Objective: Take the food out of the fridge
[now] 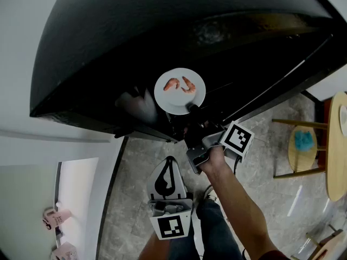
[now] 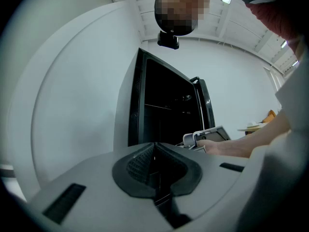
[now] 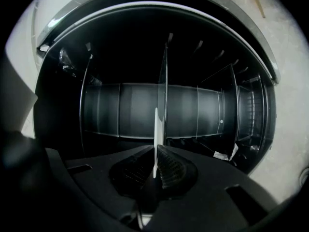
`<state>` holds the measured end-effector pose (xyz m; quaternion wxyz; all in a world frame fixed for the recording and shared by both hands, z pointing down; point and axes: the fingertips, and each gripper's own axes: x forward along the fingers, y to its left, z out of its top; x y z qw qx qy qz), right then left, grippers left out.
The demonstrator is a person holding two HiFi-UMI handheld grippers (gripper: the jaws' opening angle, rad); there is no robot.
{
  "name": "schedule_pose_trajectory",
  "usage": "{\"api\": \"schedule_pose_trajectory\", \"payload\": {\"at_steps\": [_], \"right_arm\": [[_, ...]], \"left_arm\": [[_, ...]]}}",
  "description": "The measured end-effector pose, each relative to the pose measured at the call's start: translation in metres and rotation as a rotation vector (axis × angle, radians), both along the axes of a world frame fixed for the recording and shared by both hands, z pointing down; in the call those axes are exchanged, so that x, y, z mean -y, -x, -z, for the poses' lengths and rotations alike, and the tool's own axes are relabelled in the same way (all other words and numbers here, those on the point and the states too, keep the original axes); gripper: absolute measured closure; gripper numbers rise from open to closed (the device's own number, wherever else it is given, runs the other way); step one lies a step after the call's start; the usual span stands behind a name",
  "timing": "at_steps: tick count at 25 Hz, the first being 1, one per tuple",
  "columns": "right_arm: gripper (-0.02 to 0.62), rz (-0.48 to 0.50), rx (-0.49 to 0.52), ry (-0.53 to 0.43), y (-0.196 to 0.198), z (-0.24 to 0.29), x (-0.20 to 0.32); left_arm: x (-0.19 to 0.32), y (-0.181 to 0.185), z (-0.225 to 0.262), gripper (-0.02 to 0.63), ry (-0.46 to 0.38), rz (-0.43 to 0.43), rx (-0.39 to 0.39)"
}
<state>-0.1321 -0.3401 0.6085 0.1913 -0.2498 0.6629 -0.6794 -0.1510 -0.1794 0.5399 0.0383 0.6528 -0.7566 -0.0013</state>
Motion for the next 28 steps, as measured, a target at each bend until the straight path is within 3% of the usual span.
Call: {"api": "schedule_pose_trajectory", "payload": {"at_steps": [10, 28], "right_arm": [[0.560, -0.010, 0.014, 0.007, -0.002, 0.006, -0.002], [0.560, -0.025, 0.038, 0.015, -0.048, 0.008, -0.031]], "left_arm": [[0.007, 0.008, 0.002, 0.592, 0.001, -0.006, -0.002], [0.004, -0.013, 0.004, 0.592, -0.006, -0.018, 0.007]]}}
